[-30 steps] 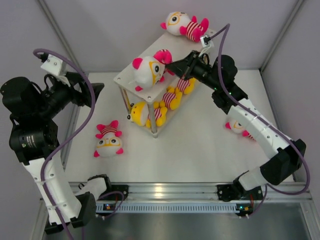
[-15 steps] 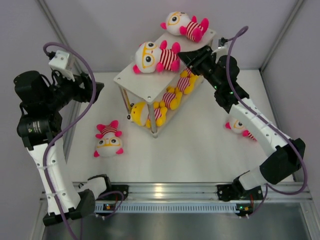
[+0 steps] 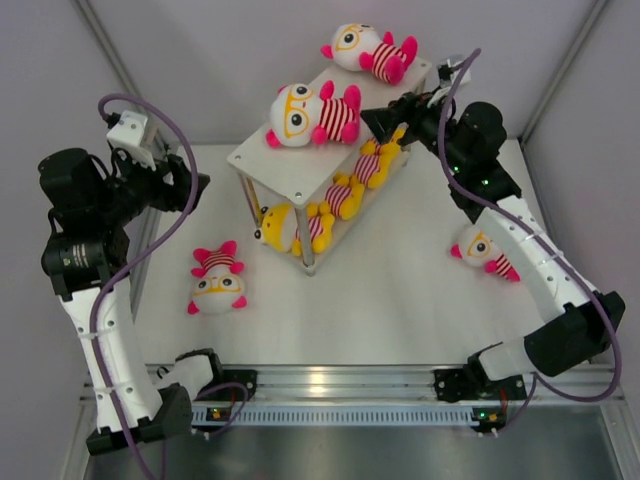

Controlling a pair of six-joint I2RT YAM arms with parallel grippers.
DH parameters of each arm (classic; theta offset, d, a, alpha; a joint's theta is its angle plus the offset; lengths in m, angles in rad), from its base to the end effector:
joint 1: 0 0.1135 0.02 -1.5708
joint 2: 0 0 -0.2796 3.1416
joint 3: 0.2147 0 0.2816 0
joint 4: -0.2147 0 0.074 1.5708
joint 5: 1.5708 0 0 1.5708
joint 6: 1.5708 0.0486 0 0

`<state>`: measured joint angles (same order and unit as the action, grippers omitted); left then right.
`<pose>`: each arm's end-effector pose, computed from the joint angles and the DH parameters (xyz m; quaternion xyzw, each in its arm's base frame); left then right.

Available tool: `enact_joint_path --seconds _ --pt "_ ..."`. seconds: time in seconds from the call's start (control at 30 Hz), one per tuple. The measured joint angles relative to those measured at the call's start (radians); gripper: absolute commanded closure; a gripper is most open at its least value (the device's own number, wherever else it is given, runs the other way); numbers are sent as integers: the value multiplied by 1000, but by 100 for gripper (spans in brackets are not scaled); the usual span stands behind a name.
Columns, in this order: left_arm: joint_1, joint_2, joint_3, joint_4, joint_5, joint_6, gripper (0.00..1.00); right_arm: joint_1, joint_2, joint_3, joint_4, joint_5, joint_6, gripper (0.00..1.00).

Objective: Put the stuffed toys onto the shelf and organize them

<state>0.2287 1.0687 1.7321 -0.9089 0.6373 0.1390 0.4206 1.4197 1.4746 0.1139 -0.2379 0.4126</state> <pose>0.1769 0.0115 0.5478 0.1590 0.7566 -0.1360 0.6195 0.3320 0.1611 0.4853 -0.0932 0.6401 0.3770 0.6629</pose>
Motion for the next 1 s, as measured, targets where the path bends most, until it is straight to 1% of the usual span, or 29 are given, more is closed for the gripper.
enact_joint_path --seconds 0.13,0.2,0.27,0.33,0.37,0.43,0.57,0.63,0.83,0.97,1.0 --pt "0 -11 -12 0 0 10 19 -11 -18 23 -37 -206 -280 14" --pt "0 -13 -13 0 0 13 19 -10 -23 23 -62 -285 -403 11" --pt "0 -13 -14 0 0 17 19 -9 -23 23 -80 -333 -509 9" --pt "0 -13 -14 0 0 18 19 -10 -20 24 -93 -352 -585 9" --pt "0 -13 -14 1 0 18 19 -10 -16 29 -97 -357 -611 11" --pt "0 -13 -14 1 1 17 19 -10 26 83 -130 -371 -657 14" --pt "0 -13 -14 1 1 16 19 -10 170 269 -192 -378 -692 17" --pt "0 -13 -14 1 1 16 19 -10 222 316 -216 -381 -701 20" --pt "0 -12 -14 1 1 17 19 -4 280 335 -319 -428 -735 24" --pt "0 -12 -14 1 2 16 19 3 282 335 -346 -438 -761 32" --pt "0 -12 -14 1 2 16 19 5 282 335 -345 -438 -760 32"
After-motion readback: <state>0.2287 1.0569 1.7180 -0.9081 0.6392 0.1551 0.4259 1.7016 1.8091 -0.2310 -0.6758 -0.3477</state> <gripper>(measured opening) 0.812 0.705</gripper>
